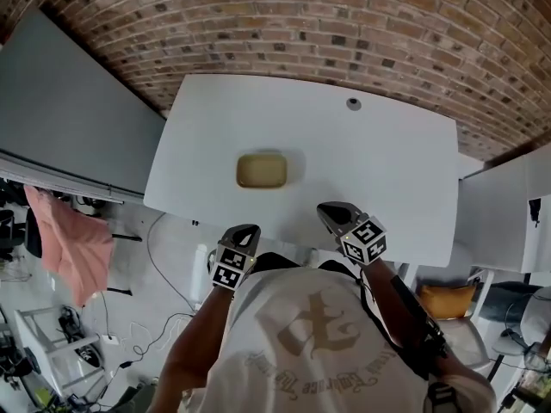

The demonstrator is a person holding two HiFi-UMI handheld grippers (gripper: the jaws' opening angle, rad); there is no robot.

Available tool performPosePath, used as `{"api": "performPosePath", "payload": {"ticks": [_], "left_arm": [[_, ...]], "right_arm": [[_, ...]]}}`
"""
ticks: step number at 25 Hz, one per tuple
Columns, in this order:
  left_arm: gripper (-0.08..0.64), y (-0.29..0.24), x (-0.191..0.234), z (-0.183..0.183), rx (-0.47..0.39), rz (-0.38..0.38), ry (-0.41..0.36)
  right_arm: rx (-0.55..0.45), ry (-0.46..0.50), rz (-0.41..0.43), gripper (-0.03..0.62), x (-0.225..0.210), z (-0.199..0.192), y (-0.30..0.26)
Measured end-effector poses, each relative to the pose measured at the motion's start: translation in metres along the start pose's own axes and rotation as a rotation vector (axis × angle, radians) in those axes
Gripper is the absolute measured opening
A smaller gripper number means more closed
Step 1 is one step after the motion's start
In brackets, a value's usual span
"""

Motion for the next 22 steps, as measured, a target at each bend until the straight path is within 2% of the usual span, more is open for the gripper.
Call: {"api": "performPosePath", "payload": {"ticks": [10, 22], "left_arm": [[0.005, -0.024, 0.013, 0.019, 0.064, -0.004, -0.076], [0.005, -0.064, 0.045, 0.039, 0.173, -0.067, -0.317]], "right_arm": [[-0.025, -0.072, -0.006, 0.008, -0.020, 0.001, -0.004], [-0.043, -0.149, -0.047, 0.008, -0.022, 0.005, -0.024]]}}
Point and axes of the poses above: the fingertips, and each gripper's own axes: y backward along the fingers, x to its left, z out of its top, the point moved 4 cm from there along y, backward along the fingers, and after that the axes turned 3 degrees about x, right-handed, at the moved point
